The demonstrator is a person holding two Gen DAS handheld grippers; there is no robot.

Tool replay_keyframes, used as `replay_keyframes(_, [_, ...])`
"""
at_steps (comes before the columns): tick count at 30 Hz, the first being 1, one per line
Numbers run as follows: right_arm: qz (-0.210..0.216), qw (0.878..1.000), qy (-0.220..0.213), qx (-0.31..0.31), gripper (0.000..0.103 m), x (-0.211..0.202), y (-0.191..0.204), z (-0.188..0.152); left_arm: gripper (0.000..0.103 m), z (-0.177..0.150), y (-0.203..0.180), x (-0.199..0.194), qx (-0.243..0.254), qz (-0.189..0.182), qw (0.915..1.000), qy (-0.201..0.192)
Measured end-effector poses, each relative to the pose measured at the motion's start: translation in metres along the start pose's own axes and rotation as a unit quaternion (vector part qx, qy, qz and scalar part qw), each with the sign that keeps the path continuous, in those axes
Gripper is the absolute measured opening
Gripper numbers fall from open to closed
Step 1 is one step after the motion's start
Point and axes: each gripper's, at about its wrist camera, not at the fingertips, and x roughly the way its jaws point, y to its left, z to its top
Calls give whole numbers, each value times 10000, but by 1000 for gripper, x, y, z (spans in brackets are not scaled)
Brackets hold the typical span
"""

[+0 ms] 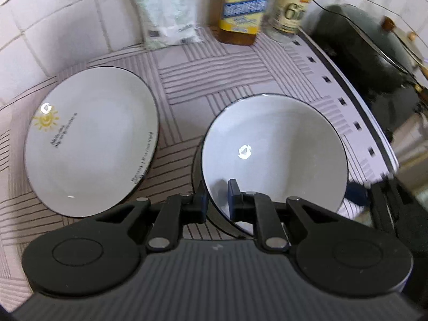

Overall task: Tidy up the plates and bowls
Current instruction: 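Carry the bowl with both tools and lower it onto the bowl stack, then grasp the rim of the three-bowl stack with both tools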

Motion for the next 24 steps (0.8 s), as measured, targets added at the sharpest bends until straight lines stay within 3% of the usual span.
replay_keyframes(6, [132,9989,-125,428,95,0,-6,-8,14,-6,-16,-2,345,434,9983,-165])
replay_keyframes(14, [-111,9992,-279,248,93,-1,-3,-11,16,-11,-25,-7,612,606,9962,-154])
replay_keyframes(18, [-6,9991,-292,318,93,-1,-5,-12,19,-15,-26,-9,788,631,9947,-190])
replay_keyframes(24, [-87,9983,-467,348,93,0,2,-16,32,-15,-20,-15,799,559,9950,-213])
